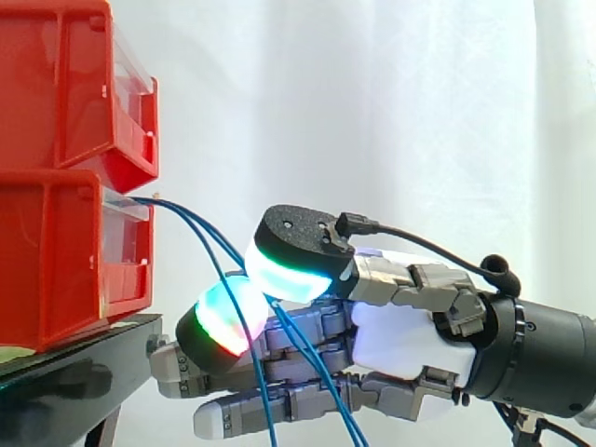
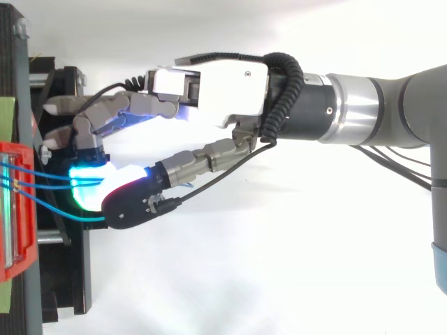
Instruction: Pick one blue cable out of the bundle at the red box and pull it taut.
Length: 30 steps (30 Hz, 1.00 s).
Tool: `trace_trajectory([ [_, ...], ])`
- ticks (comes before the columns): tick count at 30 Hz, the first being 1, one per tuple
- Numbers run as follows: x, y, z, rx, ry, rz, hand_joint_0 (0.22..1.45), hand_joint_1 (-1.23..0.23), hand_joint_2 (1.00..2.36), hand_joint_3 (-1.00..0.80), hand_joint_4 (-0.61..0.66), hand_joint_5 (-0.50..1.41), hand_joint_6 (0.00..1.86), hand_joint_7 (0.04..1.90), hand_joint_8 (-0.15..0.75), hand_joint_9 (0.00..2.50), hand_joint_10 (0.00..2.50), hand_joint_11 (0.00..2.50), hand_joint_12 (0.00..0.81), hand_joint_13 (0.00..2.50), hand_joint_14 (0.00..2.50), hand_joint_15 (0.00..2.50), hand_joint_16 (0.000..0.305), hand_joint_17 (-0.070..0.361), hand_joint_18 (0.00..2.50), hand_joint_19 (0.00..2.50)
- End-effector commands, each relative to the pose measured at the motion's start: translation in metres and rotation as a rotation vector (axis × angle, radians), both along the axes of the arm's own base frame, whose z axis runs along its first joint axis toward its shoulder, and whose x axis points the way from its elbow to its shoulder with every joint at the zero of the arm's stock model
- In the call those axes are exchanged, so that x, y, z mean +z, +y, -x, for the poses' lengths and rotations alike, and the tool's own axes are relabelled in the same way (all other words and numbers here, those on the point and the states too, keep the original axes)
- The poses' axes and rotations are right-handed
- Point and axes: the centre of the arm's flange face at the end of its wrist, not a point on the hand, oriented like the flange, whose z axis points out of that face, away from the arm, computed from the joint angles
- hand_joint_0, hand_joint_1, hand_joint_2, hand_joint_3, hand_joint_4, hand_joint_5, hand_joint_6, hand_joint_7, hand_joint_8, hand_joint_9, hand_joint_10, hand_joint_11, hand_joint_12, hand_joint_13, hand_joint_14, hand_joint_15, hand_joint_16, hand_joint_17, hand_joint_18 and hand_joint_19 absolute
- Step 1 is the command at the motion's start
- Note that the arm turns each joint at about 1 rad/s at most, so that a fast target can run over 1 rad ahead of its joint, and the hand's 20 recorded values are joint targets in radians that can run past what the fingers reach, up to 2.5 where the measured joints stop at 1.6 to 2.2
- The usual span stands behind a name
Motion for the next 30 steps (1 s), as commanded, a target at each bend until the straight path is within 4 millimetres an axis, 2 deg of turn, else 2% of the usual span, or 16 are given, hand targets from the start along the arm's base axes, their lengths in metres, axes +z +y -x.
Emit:
trace_trajectory([
  [1, 0.0015, -0.0005, -0.0002, 0.000, -0.002, -0.001, 0.61, -0.68, 1.02, -0.13, 0.30, -0.09, 0.63, 1.13, 0.331, 0.53, 0.00, 0.04, 0.380, 0.21, 0.00, 0.00, 0.062, 0.141, 0.37, 0.18],
  [7, 0.0002, -0.0005, -0.0002, 0.000, -0.001, -0.001, 0.61, -0.73, 1.02, -0.12, 0.36, -0.10, 0.65, 1.14, 0.323, 0.53, 0.00, 0.09, 0.368, 0.20, 0.00, 0.00, 0.060, 0.134, 0.35, 0.17],
  [8, 0.0015, -0.0005, -0.0002, 0.000, -0.002, -0.001, 0.61, -0.75, 1.02, -0.13, 0.37, -0.10, 0.65, 1.14, 0.324, 0.53, 0.00, 0.10, 0.369, 0.20, 0.00, 0.00, 0.060, 0.134, 0.35, 0.17],
  [9, -0.0005, -0.0018, 0.0003, -0.002, 0.001, 0.001, 0.61, -0.85, 1.02, -0.16, 0.38, -0.12, 0.69, 1.12, 0.325, 0.53, 0.00, 0.10, 0.372, 0.20, 0.00, 0.00, 0.060, 0.135, 0.36, 0.16],
  [11, 0.0015, -0.0005, -0.0002, 0.000, -0.002, 0.001, 0.62, -0.87, 1.02, -0.17, 0.40, -0.12, 0.71, 1.11, 0.326, 0.52, 0.00, 0.11, 0.372, 0.20, 0.00, 0.00, 0.060, 0.135, 0.35, 0.15],
  [13, 0.0007, -0.0005, 0.0002, 0.000, -0.001, 0.001, 0.62, -0.88, 1.02, -0.22, 0.40, -0.13, 0.73, 1.09, 0.326, 0.52, 0.00, 0.12, 0.373, 0.20, 0.00, 0.00, 0.060, 0.135, 0.35, 0.14],
  [15, -0.0005, -0.0005, 0.0002, 0.000, 0.001, 0.001, 0.56, -0.90, 1.01, -0.42, 0.36, -0.14, 0.76, 1.06, 0.328, 0.52, 0.00, 0.12, 0.379, 0.19, 0.00, 0.00, 0.062, 0.138, 0.34, 0.14],
  [16, 0.0002, -0.0005, -0.0002, 0.000, -0.001, 0.001, 0.55, -0.90, 1.00, -0.44, 0.36, -0.14, 0.76, 1.05, 0.328, 0.52, 0.00, 0.12, 0.380, 0.19, 0.00, 0.00, 0.062, 0.139, 0.34, 0.15],
  [17, -0.0005, -0.0005, 0.0002, -0.001, 0.001, 0.002, 0.52, -0.85, 1.00, -0.50, 0.37, -0.13, 0.76, 1.00, 0.332, 0.52, 0.00, 0.10, 0.389, 0.19, 0.00, 0.00, 0.064, 0.144, 0.34, 0.16],
  [18, 0.0007, -0.0005, 0.0002, -0.001, -0.001, 0.002, 0.48, -0.75, 1.00, -0.50, 0.36, -0.12, 0.73, 1.03, 0.341, 0.54, 0.00, 0.08, 0.400, 0.19, 0.00, 0.00, 0.066, 0.149, 0.34, 0.16],
  [20, -0.0005, -0.0018, 0.0003, -0.002, 0.001, 0.002, 0.48, -0.69, 1.00, -0.50, 0.36, -0.10, 0.69, 1.06, 0.339, 0.56, 0.00, 0.06, 0.403, 0.19, 0.00, 0.00, 0.067, 0.150, 0.34, 0.17],
  [23, 0.0007, -0.0005, 0.0002, -0.001, -0.001, 0.002, 0.50, -0.56, 1.00, -0.50, 0.32, -0.08, 0.64, 1.14, 0.332, 0.58, 0.00, 0.05, 0.391, 0.19, 0.00, 0.00, 0.065, 0.146, 0.31, 0.18],
  [24, 0.0020, -0.0005, 0.0002, -0.001, -0.002, 0.002, 0.53, -0.52, 1.00, -0.47, 0.31, -0.07, 0.59, 1.23, 0.321, 0.60, 0.00, 0.06, 0.380, 0.18, 0.00, 0.00, 0.063, 0.141, 0.30, 0.20],
  [25, 0.0040, -0.0005, 0.0004, -0.001, -0.002, 0.003, 0.53, -0.52, 1.00, -0.47, 0.31, -0.07, 0.59, 1.23, 0.321, 0.60, 0.00, 0.06, 0.380, 0.18, 0.00, 0.00, 0.063, 0.141, 0.30, 0.20],
  [28, 0.0084, -0.0005, 0.0001, -0.001, -0.008, 0.003, 0.60, -0.49, 1.01, -0.32, 0.31, -0.06, 0.54, 1.29, 0.307, 0.62, 0.00, 0.05, 0.361, 0.19, 0.00, 0.00, 0.060, 0.134, 0.28, 0.21],
  [30, 0.0084, -0.0005, 0.0001, -0.001, -0.008, 0.003, 0.61, -0.50, 1.02, -0.24, 0.36, -0.05, 0.53, 1.30, 0.311, 0.64, 0.00, 0.05, 0.362, 0.20, 0.00, 0.00, 0.060, 0.134, 0.28, 0.21],
])
